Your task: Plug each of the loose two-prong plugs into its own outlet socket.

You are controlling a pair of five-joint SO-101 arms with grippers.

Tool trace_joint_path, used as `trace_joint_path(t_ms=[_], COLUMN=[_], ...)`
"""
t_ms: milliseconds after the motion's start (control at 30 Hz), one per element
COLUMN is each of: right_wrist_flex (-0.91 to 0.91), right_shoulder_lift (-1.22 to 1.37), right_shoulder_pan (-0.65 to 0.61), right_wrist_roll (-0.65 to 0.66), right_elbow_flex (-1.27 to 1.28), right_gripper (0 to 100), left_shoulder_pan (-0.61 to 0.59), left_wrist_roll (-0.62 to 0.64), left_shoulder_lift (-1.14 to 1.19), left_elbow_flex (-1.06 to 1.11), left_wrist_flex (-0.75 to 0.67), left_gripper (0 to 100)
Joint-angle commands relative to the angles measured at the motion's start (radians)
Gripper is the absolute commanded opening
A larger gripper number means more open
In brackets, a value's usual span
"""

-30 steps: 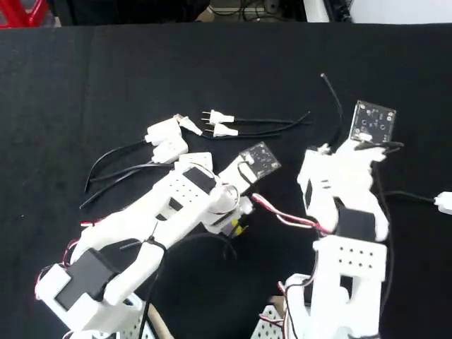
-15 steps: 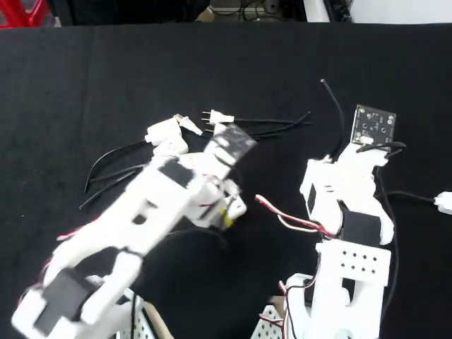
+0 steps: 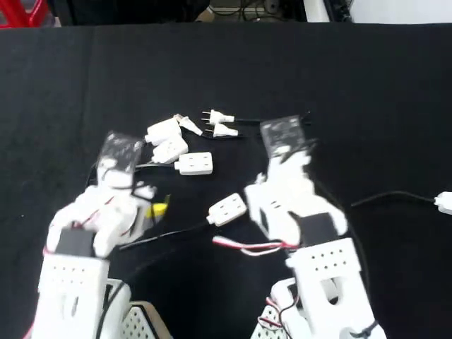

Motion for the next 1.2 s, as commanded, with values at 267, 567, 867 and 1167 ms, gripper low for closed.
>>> trace_joint_path(t_ms=[267, 567, 867, 1167], right_wrist_flex=[-0.301, -0.345, -0.249, -0.327], right_shoulder_lift=[-0.024, -0.024, -0.262, -0.516], right_shoulder_pan=[-0.057, -0.089, -0.11, -0.158], right_wrist_roll=[0.118, 0.12, 0.118, 0.11], right_elbow_flex=[0.242, 0.265, 0.325, 0.527], right_gripper=[1.1, 1.1, 1.1, 1.1], left_shoulder_pan=[-0.064, -0.076, -0.097, -0.097], left_wrist_roll=[-0.052, -0.054, -0.135, -0.135], left_shoulder_lift=[-0.574, -0.572, -0.574, -0.574], left_elbow_flex=[0.337, 0.357, 0.384, 0.384], left_wrist_flex=[0.086, 0.089, 0.091, 0.091], left_gripper=[33, 33, 33, 33])
